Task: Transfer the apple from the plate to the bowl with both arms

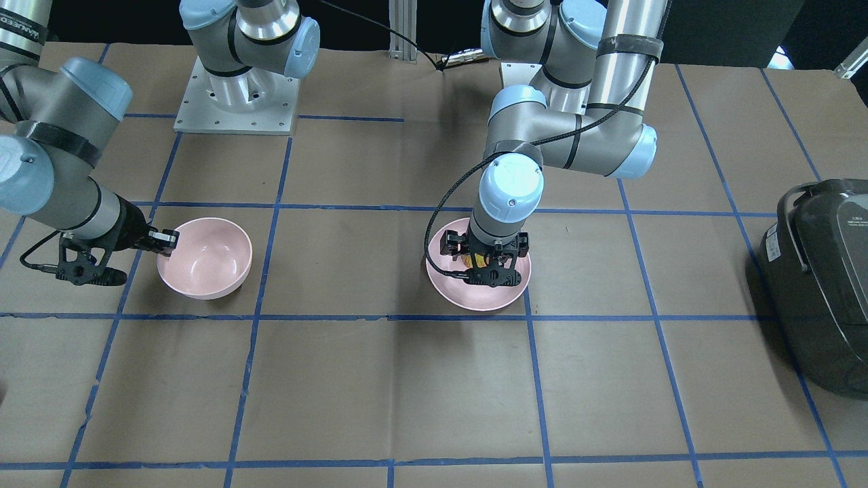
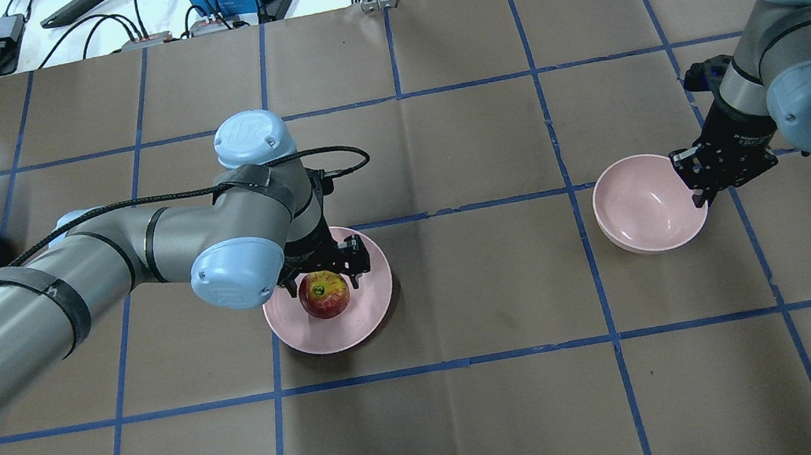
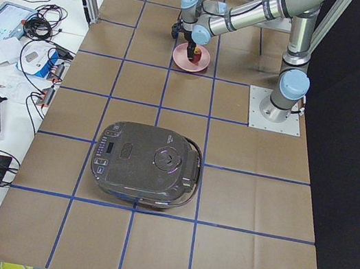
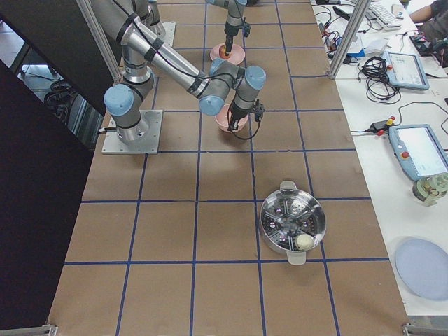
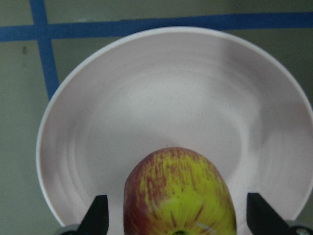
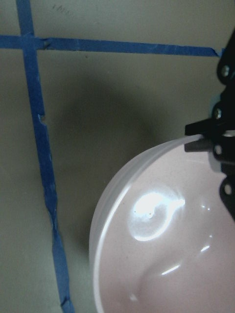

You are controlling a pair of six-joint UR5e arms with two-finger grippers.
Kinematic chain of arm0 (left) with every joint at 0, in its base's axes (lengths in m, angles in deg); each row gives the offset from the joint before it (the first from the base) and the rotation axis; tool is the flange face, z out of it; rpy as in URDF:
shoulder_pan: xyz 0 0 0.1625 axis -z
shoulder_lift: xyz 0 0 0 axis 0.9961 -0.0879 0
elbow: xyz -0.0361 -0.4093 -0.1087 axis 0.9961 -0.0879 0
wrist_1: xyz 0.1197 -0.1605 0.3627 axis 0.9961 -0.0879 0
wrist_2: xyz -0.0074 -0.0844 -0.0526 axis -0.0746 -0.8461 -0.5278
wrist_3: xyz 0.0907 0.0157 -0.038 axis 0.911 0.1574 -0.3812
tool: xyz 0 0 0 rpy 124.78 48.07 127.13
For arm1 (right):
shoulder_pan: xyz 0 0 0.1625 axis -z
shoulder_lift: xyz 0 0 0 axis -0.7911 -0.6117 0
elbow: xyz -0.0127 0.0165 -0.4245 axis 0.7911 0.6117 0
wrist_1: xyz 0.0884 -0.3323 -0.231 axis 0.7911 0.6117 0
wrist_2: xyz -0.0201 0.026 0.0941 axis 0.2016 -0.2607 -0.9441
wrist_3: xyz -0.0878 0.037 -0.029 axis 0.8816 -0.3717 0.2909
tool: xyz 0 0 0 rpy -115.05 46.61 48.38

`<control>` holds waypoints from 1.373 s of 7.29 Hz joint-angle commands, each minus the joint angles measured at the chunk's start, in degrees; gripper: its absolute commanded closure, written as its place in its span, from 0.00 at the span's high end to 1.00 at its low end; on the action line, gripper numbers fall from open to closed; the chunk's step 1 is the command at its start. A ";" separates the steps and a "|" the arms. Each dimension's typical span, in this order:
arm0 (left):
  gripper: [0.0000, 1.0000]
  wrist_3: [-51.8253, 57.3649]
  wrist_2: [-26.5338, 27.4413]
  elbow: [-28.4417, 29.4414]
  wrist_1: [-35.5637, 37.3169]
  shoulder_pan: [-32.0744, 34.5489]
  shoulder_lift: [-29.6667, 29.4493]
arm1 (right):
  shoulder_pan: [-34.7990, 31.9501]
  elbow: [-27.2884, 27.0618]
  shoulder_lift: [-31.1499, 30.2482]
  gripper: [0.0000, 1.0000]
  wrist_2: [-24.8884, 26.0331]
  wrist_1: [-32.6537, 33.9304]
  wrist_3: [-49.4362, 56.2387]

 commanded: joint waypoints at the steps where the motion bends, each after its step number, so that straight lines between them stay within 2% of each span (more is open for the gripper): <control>1: 0.81 0.38 0.02 -0.51 -0.06 0.17 0.37 | -6.22 6.74 -0.34 0.01 -4.48 -6.90 -8.34; 2: 0.58 0.38 0.02 -0.95 -0.41 0.17 0.98 | -10.09 6.60 0.10 0.01 -7.11 -6.48 -10.99; 3: 0.52 0.20 0.19 -0.26 -0.41 0.08 1.08 | -13.00 5.64 1.24 0.01 -9.49 -5.95 -12.58; 4: 0.51 0.11 0.20 0.53 -0.76 0.08 1.95 | -15.12 4.23 2.99 0.02 -11.78 -2.64 -15.91; 5: 0.51 -0.50 0.11 2.10 -2.94 0.08 3.00 | -17.23 2.39 3.18 0.06 -11.80 -1.39 -18.81; 6: 0.51 -1.55 0.02 5.95 -8.62 0.95 4.75 | -17.51 0.55 3.44 0.20 -11.02 -0.33 -18.84; 7: 0.51 -4.34 0.02 10.86 -19.38 1.39 7.55 | -17.51 0.18 3.62 0.42 -10.66 2.46 -19.01; 8: 0.51 -4.20 -0.07 13.61 -24.88 1.92 10.54 | -17.43 0.18 3.71 0.92 -10.22 2.66 -19.01; 9: 0.51 -5.06 -1.90 15.63 -24.59 2.53 10.66 | -17.34 0.96 3.19 1.00 -8.48 2.14 -19.01; 10: 0.51 -6.99 -2.35 16.09 -23.54 3.32 9.53 | -16.64 3.58 2.40 1.00 -5.59 1.88 -18.32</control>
